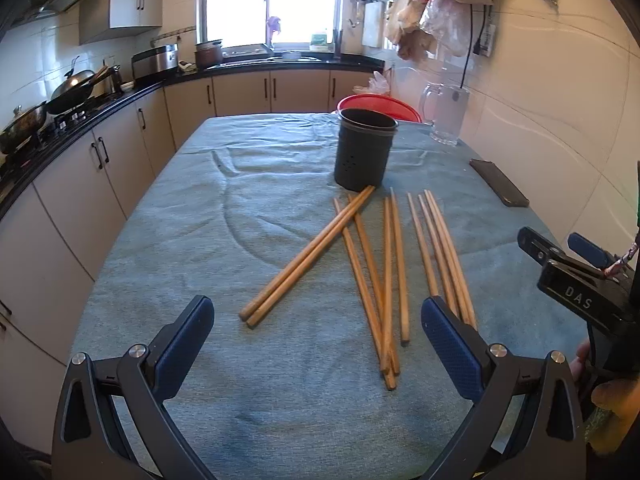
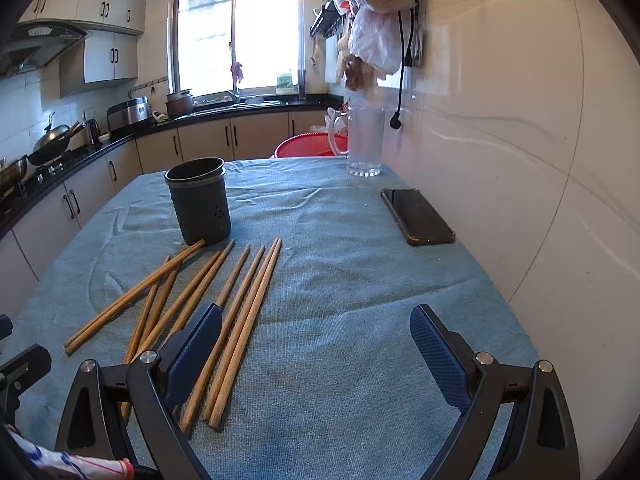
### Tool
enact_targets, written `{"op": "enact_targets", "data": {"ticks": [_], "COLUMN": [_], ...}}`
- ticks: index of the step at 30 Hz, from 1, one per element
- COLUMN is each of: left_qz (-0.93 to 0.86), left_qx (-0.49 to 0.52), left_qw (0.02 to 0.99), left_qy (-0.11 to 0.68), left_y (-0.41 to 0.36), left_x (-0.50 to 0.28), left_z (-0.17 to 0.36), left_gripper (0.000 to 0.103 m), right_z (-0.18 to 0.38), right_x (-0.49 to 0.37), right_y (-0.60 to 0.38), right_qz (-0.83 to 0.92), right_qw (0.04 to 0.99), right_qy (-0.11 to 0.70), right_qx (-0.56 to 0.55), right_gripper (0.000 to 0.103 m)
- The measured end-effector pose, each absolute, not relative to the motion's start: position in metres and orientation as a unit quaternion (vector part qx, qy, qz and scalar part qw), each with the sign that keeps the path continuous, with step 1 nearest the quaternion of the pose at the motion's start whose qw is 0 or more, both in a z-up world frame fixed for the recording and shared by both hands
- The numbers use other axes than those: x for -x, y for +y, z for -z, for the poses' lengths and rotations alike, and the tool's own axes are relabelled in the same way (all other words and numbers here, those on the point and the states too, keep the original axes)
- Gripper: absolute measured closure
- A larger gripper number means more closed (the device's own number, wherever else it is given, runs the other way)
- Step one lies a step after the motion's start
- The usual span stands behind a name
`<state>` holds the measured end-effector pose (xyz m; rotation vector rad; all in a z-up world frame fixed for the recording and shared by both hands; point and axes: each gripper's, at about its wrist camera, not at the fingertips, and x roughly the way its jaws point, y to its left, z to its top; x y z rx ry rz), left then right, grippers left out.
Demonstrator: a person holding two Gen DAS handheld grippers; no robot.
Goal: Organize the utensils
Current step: 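Move both grippers toward the row of wooden chopsticks, then grasp a wooden chopstick with the left gripper while the right gripper approaches another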
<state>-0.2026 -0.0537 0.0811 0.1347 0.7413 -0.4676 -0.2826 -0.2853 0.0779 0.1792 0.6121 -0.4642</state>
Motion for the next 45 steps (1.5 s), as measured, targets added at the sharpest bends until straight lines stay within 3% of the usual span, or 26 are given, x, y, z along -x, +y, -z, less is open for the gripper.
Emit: {"op": "enact_targets", "data": {"ticks": [9, 14, 18, 19, 23, 28, 31, 39, 45], "left_qz": [0.216, 0.220, 0.229, 0.235, 0.264, 0.295, 0.305, 0.314, 0.318], "left_qx": [-0.071, -0.076, -0.092, -0.098, -0.095, -0.083, -0.087, -0.102, -0.171], "left_qw": [0.902, 0.893, 0.884, 0.879, 0.846, 0.822, 0.808, 0.805, 0.796], "left_qy": [0.367, 0.386, 0.397, 0.404, 0.453, 0.480, 0.496, 0.492, 0.486], "left_y": [-0.049, -0.046, -0.058, -0.063, -0.082, -0.088, -0.093, -0.100, -0.125], "left_x": [0.185, 0.147, 0.114, 0.106, 0.074, 0.061, 0.061, 0.061, 0.068], "left_z": [-0.092, -0.101, -0.095, -0.091, -0.064, -0.037, -0.022, -0.023, -0.018], "left_gripper": [0.003, 0.017, 0.024, 0.030, 0.060, 0.067, 0.078, 0.083, 0.083], "right_z": [-0.072, -0.065, -0.053, -0.051, -0.043, -0.040, -0.039, -0.031, -0.029], "right_x": [0.275, 0.259, 0.245, 0.242, 0.232, 0.234, 0.232, 0.219, 0.216], "right_y": [-0.298, -0.308, -0.314, -0.314, -0.314, -0.313, -0.312, -0.308, -0.302], "right_qz": [0.172, 0.110, 0.077, 0.075, 0.075, 0.083, 0.083, 0.082, 0.084], "right_qw": [0.923, 0.917, 0.906, 0.904, 0.896, 0.896, 0.895, 0.889, 0.887], "right_qy": [0.322, 0.351, 0.378, 0.383, 0.402, 0.404, 0.408, 0.423, 0.428], "right_qx": [-0.119, -0.155, -0.176, -0.175, -0.173, -0.167, -0.159, -0.157, -0.152], "right_gripper": [0.006, 0.020, 0.038, 0.041, 0.041, 0.041, 0.041, 0.041, 0.041]}}
